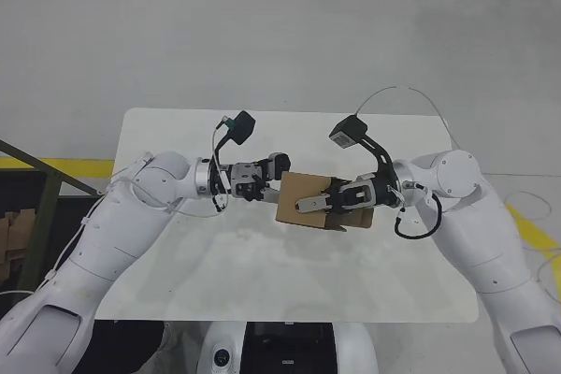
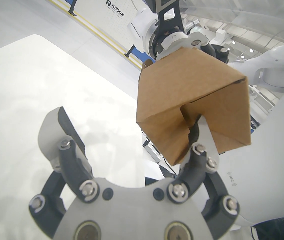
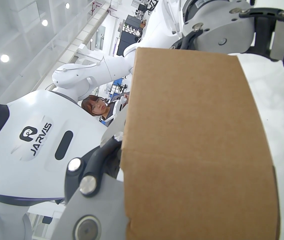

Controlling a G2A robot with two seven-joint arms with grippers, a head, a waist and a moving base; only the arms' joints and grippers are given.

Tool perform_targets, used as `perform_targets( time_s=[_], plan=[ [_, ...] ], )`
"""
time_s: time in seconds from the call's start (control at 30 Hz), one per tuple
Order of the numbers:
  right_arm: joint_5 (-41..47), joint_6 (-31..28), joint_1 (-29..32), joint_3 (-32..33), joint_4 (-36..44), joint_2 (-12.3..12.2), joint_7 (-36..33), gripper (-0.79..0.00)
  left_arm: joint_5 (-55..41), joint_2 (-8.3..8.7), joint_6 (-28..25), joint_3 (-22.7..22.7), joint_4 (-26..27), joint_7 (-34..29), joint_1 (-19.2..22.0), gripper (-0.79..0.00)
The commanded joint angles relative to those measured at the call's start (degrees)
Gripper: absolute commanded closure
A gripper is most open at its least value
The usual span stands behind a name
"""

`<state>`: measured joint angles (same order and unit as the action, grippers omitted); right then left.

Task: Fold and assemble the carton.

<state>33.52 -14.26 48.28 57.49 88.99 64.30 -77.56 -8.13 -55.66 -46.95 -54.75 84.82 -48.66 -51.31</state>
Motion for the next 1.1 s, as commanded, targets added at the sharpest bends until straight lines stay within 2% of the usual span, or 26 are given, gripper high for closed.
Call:
perform_targets(
  time_s=[0.0, 0.37, 0.53, 0.73, 1.07],
  plan=[
    [0.0, 0.0, 0.1, 0.1, -0.1, 0.0, 0.0, 0.0, 0.8, 0.03, 0.0, -0.5, -0.4, 0.5, 0.0, -0.785],
    [-2.2, 4.1, 0.4, 0.2, -5.1, -0.5, -3.0, 0.0, 8.2, 1.16, -1.2, -6.8, -1.3, 6.6, -3.1, -0.785],
    [-2.4, 3.2, -0.8, -2.1, -12.7, 0.0, -4.8, 0.0, 13.8, 1.53, -6.1, -9.5, -0.7, 10.1, -4.5, -0.785],
    [-1.7, -1.1, -3.6, -6.5, -22.5, 1.8, -6.6, 0.0, 22.2, 1.65, -10.8, -12.1, -0.2, 15.7, -6.5, -0.785],
    [-1.5, -6.1, -8.0, -13.9, -33.8, 5.8, -4.6, 0.0, 36.3, 1.71, -11.0, -13.2, 2.9, 23.9, -9.1, -0.785]
  ],
)
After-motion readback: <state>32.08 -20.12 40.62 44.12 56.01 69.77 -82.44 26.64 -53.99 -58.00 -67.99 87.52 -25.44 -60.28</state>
